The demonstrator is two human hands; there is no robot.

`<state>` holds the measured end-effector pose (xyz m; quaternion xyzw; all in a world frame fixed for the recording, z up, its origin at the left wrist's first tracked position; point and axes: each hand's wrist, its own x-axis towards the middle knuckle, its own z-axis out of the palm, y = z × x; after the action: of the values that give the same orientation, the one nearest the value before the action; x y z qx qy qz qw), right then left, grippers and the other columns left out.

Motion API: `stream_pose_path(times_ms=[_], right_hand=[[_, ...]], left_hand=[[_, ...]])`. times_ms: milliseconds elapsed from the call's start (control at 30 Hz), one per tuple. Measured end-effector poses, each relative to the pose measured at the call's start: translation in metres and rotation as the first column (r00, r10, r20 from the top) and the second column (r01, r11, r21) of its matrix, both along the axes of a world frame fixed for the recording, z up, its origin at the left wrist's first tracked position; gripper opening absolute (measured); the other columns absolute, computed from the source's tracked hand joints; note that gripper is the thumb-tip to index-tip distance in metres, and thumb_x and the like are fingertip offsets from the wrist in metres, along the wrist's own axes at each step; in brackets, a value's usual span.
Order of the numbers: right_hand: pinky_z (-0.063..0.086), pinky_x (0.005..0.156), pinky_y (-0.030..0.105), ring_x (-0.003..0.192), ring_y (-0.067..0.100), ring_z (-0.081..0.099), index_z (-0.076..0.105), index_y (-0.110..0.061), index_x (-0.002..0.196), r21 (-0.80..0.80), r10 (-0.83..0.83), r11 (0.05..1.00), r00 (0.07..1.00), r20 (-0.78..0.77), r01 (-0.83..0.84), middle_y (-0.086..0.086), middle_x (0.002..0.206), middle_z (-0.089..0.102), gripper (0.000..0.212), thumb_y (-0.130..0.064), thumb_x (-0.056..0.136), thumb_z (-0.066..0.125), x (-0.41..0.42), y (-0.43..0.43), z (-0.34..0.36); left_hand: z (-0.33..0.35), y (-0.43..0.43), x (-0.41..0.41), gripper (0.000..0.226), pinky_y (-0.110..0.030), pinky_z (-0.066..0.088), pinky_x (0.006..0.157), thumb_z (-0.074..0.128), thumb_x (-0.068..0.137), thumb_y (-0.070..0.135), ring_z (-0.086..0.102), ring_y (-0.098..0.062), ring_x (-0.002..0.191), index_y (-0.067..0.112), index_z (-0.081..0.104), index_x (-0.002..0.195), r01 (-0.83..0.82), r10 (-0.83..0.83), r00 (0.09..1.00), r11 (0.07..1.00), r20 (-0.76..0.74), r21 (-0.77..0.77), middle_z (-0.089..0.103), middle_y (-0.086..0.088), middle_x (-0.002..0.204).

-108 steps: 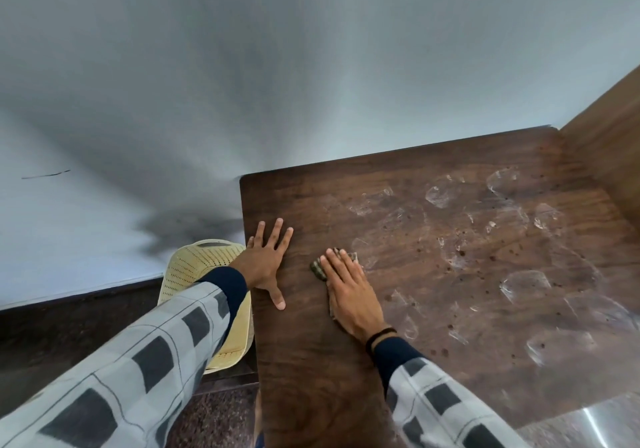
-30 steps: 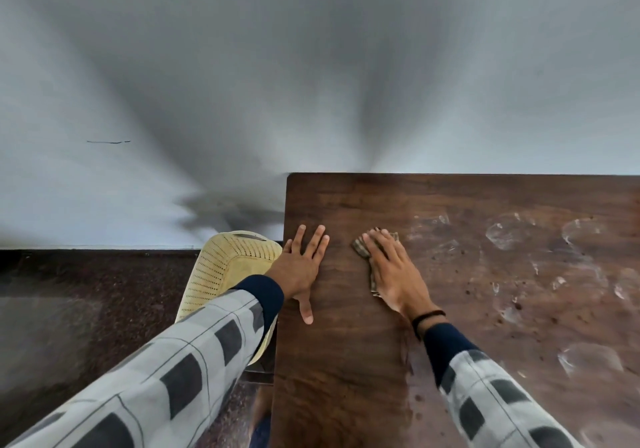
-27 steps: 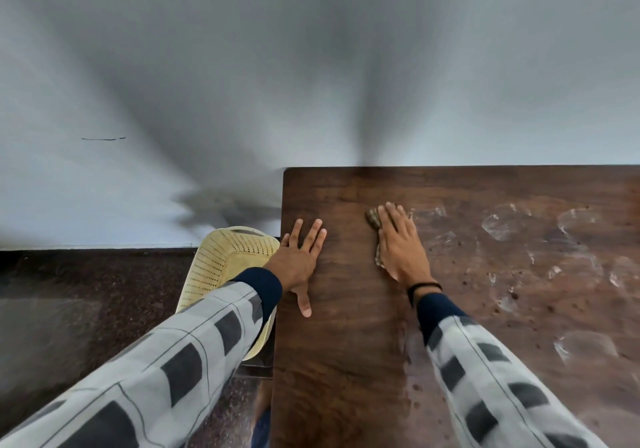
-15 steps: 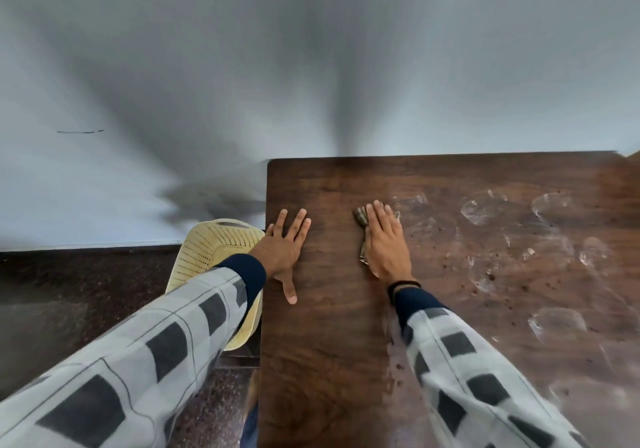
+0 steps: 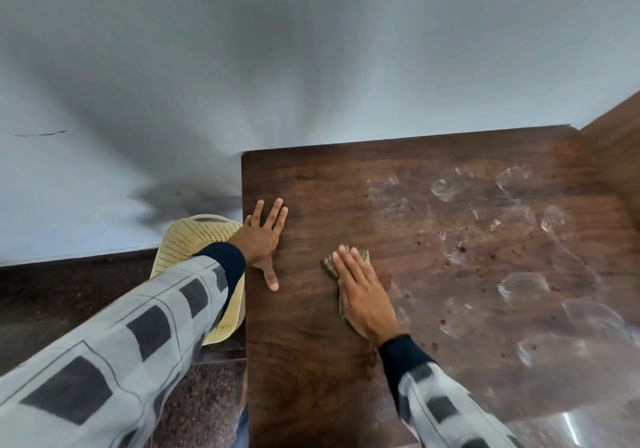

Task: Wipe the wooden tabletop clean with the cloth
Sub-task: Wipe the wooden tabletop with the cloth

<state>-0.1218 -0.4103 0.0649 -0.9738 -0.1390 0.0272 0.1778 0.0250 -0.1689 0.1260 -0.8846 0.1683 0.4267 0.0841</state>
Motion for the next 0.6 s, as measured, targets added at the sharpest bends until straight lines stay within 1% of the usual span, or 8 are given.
stream_pose_path(times_ms=[67, 100, 233, 267, 400, 467, 533, 600], right_hand=[[0.014, 0.125, 0.041, 0.155, 0.023, 0.006, 0.025, -0.012, 0.158, -0.017, 0.113, 0.993, 0.994, -0.002, -0.113, 0.006, 0.167, 0.018, 0.056, -0.019, 0.104, 0.037, -0.019, -0.027, 0.002], [0.015, 0.124, 0.042, 0.155, 0.023, 0.005, 0.024, -0.013, 0.159, -0.018, 0.083, 0.996, 0.996, -0.013, -0.083, 0.006, 0.167, 0.017, 0.057, -0.02, 0.104, 0.035, -0.014, -0.035, 0.002], [0.021, 0.122, 0.051, 0.154, 0.03, 0.014, 0.03, -0.01, 0.156, 0.005, -0.288, 0.957, 0.957, -0.039, 0.289, 0.011, 0.165, 0.023, 0.053, -0.019, 0.104, 0.034, 0.012, -0.008, 0.002], [0.019, 0.123, 0.051, 0.154, 0.03, 0.012, 0.029, -0.011, 0.157, 0.017, -0.267, 0.963, 0.963, -0.032, 0.268, 0.011, 0.165, 0.022, 0.053, -0.018, 0.105, 0.035, 0.002, 0.003, 0.001], [0.014, 0.125, 0.042, 0.156, 0.022, 0.002, 0.021, -0.014, 0.16, -0.046, 0.106, 0.993, 0.994, -0.014, -0.106, 0.005, 0.168, 0.013, 0.057, -0.02, 0.105, 0.038, -0.058, -0.024, 0.005], [0.019, 0.123, 0.044, 0.155, 0.022, 0.004, 0.023, -0.012, 0.159, -0.043, 0.002, 0.999, 1.0, -0.019, -0.003, 0.006, 0.167, 0.015, 0.056, -0.02, 0.105, 0.036, -0.048, -0.035, 0.006], [0.023, 0.121, 0.047, 0.155, 0.025, 0.01, 0.028, -0.011, 0.157, -0.012, -0.25, 0.968, 0.966, -0.06, 0.249, 0.007, 0.166, 0.02, 0.054, -0.02, 0.105, 0.036, -0.036, -0.021, 0.007], [0.019, 0.123, 0.047, 0.155, 0.025, 0.007, 0.027, -0.013, 0.158, -0.001, -0.25, 0.968, 0.966, -0.062, 0.251, 0.006, 0.167, 0.018, 0.053, -0.02, 0.106, 0.036, -0.051, 0.001, 0.004]], left_hand=[[0.001, 0.0, -0.001, 0.177, -0.057, -0.002, 0.121, 0.088, 0.039, 0.072, -0.043, -0.041, 0.136, 0.016, -0.042, 0.144, -0.001, 0.001, 1.0, 1.0, -0.007, -0.003, -0.055, -0.003, 0.145], [0.001, 0.0, -0.001, 0.177, -0.057, -0.003, 0.12, 0.088, 0.038, 0.073, -0.043, -0.041, 0.136, 0.015, -0.042, 0.143, 0.004, -0.004, 1.0, 1.0, -0.004, -0.008, -0.055, -0.004, 0.145], [0.003, 0.001, 0.0, 0.177, -0.059, -0.002, 0.119, 0.087, 0.036, 0.075, -0.043, -0.042, 0.135, 0.015, -0.043, 0.142, 0.01, -0.01, 1.0, 0.999, 0.005, -0.035, -0.054, -0.005, 0.146], [0.002, 0.001, -0.001, 0.177, -0.059, -0.002, 0.119, 0.086, 0.037, 0.076, -0.043, -0.042, 0.135, 0.016, -0.043, 0.141, 0.014, -0.014, 1.0, 0.999, 0.005, -0.036, -0.054, -0.005, 0.146], [0.003, 0.001, -0.002, 0.177, -0.059, -0.001, 0.12, 0.085, 0.037, 0.077, -0.042, -0.043, 0.136, 0.015, -0.044, 0.141, 0.022, -0.022, 1.0, 1.0, 0.001, -0.012, -0.054, -0.006, 0.146], [0.004, 0.0, -0.001, 0.178, -0.059, -0.001, 0.12, 0.085, 0.036, 0.078, -0.042, -0.043, 0.136, 0.015, -0.043, 0.142, 0.01, -0.01, 1.0, 1.0, -0.004, -0.012, -0.055, -0.005, 0.145], [0.006, -0.001, -0.001, 0.178, -0.059, -0.001, 0.12, 0.085, 0.036, 0.077, -0.042, -0.043, 0.137, 0.016, -0.044, 0.142, -0.003, 0.003, 1.0, 1.0, -0.014, -0.022, -0.055, -0.003, 0.145], [0.007, -0.001, -0.002, 0.176, -0.058, -0.001, 0.121, 0.085, 0.038, 0.078, -0.041, -0.042, 0.138, 0.017, -0.043, 0.143, 0.001, -0.001, 1.0, 1.0, -0.018, -0.023, -0.055, -0.002, 0.145]])
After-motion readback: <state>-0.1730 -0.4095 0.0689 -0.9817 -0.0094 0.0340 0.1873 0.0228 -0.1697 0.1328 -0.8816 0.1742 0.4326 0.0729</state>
